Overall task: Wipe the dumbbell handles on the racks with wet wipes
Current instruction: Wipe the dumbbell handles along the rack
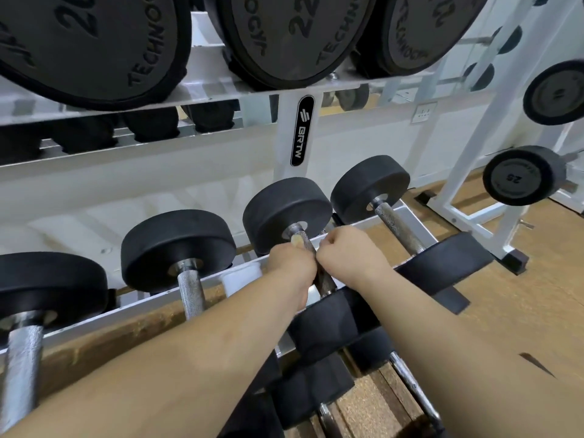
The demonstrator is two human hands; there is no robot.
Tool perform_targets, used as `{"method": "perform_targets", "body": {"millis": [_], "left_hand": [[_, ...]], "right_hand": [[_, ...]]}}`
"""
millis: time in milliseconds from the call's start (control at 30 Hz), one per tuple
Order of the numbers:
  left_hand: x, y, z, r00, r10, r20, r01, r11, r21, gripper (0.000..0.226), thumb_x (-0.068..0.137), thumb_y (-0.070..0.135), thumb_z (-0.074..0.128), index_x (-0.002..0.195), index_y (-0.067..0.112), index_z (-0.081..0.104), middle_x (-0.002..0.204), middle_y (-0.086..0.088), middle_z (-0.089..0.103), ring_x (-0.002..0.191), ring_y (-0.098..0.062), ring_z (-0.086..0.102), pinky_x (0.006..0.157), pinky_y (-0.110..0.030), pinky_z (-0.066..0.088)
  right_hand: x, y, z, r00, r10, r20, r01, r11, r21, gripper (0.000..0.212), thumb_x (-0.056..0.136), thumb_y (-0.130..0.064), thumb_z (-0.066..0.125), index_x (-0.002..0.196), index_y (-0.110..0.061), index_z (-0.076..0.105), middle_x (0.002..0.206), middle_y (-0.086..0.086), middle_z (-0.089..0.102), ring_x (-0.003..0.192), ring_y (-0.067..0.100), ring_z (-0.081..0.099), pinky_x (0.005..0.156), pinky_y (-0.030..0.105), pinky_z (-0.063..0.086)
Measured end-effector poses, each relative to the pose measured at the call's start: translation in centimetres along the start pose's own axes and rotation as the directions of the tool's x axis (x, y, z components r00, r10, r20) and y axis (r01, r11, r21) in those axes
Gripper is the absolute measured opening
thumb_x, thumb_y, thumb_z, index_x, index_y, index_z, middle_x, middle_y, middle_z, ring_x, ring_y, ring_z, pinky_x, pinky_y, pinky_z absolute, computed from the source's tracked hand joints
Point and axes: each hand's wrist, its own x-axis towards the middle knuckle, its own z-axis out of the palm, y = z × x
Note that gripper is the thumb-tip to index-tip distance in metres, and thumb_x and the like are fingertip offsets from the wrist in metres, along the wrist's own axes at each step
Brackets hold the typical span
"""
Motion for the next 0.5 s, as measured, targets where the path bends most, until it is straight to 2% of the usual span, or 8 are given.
{"method": "perform_targets", "body": {"millis": [67,133,200,267,333,367,433,500], "left_hand": [[-1.2,0.0,0.0,0.999,0.012,0.033,-0.015,0.996,0.092,0.027,0.102,0.031,0.05,0.112,0.009,0.063,0.101,-0.01,0.067,0.086,-0.025,0.061,0.075,-0.03,0.053],[-2.3,-0.2,-0.7,0.994,0.024,0.103,-0.043,0.98,0.193,0.015,0.102,0.017,0.052,0.107,0.01,0.064,0.097,-0.008,0.067,0.079,-0.021,0.057,0.062,-0.025,0.044],[-3.9,-0.2,-1.8,0.969,-0.009,0.247,-0.068,0.951,0.301,0.016,0.1,0.012,0.051,0.101,0.012,0.066,0.09,-0.005,0.066,0.071,-0.018,0.054,0.056,-0.023,0.041],[-5.2,0.0,-2.7,0.937,-0.091,0.338,-0.024,0.946,0.322,0.018,0.101,0.014,0.049,0.096,0.016,0.066,0.082,-0.002,0.063,0.064,-0.015,0.052,0.053,-0.02,0.039],[-5.3,0.6,-2.7,0.921,-0.134,0.366,0.062,0.977,0.202,0.024,0.101,0.008,0.045,0.085,0.014,0.063,0.072,-0.004,0.06,0.057,-0.015,0.049,0.053,-0.02,0.038],[-4.5,1.1,-2.5,0.933,-0.136,0.333,0.107,0.989,0.104,0.027,0.1,0.006,0.042,0.082,0.013,0.06,0.068,-0.005,0.057,0.056,-0.017,0.046,0.057,-0.022,0.038],[-2.1,2.3,-2.3,0.968,-0.107,0.225,0.125,0.99,-0.065,0.022,0.104,0.011,0.04,0.089,0.015,0.055,0.072,-0.003,0.05,0.059,-0.018,0.043,0.061,-0.022,0.038],[0.2,3.4,-2.1,0.991,-0.065,0.116,0.085,0.981,-0.174,0.005,0.104,0.016,0.046,0.103,0.016,0.052,0.077,-0.001,0.049,0.064,-0.018,0.049,0.059,-0.023,0.043]], "right_hand": [[0.0,-0.2,-0.3,1.0,0.023,0.007,-0.023,1.0,0.008,0.019,0.06,-0.036,0.039,0.062,-0.019,0.032,0.061,0.0,0.04,0.059,0.02,0.034,0.054,0.032,0.027],[-0.1,-0.3,-0.4,0.999,0.033,0.015,-0.032,0.999,-0.026,0.016,0.056,-0.032,0.037,0.062,-0.018,0.032,0.062,0.001,0.041,0.06,0.022,0.035,0.055,0.032,0.027],[-0.1,-0.3,-0.3,0.999,0.046,0.026,-0.045,0.998,-0.053,0.016,0.056,-0.032,0.037,0.063,-0.018,0.031,0.063,0.002,0.041,0.066,0.026,0.038,0.058,0.033,0.029],[-0.2,-0.2,-0.3,0.997,0.059,0.042,-0.056,0.997,-0.055,0.019,0.056,-0.035,0.037,0.063,-0.018,0.031,0.063,0.003,0.042,0.067,0.028,0.039,0.06,0.033,0.031],[0.0,0.1,-0.2,0.997,0.069,0.038,-0.066,0.995,-0.072,0.02,0.057,-0.037,0.037,0.064,-0.018,0.035,0.066,0.003,0.049,0.066,0.027,0.044,0.06,0.032,0.033],[0.0,0.3,-0.1,0.997,0.071,0.032,-0.068,0.993,-0.095,0.02,0.057,-0.036,0.038,0.064,-0.018,0.038,0.068,0.003,0.054,0.067,0.028,0.048,0.061,0.032,0.036],[0.2,0.6,0.0,0.998,0.063,0.023,-0.059,0.99,-0.124,0.016,0.059,-0.032,0.039,0.065,-0.017,0.042,0.071,0.004,0.058,0.068,0.027,0.052,0.062,0.031,0.04],[0.5,0.8,0.2,0.999,0.052,0.016,-0.05,0.991,-0.121,0.011,0.062,-0.027,0.041,0.065,-0.017,0.042,0.069,0.003,0.056,0.063,0.024,0.049,0.059,0.031,0.038]]}}
